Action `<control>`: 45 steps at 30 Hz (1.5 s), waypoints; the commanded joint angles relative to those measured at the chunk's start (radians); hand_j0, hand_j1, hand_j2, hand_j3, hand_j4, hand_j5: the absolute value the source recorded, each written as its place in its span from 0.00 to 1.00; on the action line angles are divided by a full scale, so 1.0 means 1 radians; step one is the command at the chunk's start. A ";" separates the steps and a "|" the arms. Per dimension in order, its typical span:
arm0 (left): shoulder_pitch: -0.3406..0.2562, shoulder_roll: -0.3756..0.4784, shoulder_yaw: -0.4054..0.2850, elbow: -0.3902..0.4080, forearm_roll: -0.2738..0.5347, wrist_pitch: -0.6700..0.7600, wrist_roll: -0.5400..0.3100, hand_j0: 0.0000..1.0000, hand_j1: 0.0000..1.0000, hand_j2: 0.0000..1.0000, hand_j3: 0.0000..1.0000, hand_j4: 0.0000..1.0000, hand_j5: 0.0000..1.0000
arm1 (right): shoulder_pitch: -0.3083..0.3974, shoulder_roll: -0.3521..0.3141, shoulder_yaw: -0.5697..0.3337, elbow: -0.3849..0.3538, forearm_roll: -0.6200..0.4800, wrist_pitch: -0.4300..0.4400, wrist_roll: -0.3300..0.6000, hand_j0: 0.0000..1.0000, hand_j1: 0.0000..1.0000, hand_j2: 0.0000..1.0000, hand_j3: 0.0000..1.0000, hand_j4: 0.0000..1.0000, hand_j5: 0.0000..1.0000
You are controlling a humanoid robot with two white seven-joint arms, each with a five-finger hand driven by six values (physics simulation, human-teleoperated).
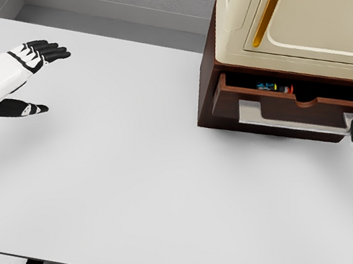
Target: Put the switch into the drawer with left arm, and close the drawer with right arm
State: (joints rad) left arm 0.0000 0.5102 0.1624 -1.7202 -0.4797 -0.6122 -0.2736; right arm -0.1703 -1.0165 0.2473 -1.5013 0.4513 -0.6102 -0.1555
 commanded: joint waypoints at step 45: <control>0.002 0.001 0.002 -0.001 0.007 0.001 0.001 1.00 1.00 1.00 1.00 1.00 1.00 | 0.135 -0.217 -0.013 -0.057 -0.077 -0.001 0.025 0.00 0.00 0.00 0.00 0.00 0.00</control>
State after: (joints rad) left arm 0.0015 0.5101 0.1629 -1.7201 -0.4799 -0.6123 -0.2735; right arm -0.0353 -1.2336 0.2351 -1.5589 0.3792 -0.6105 -0.1340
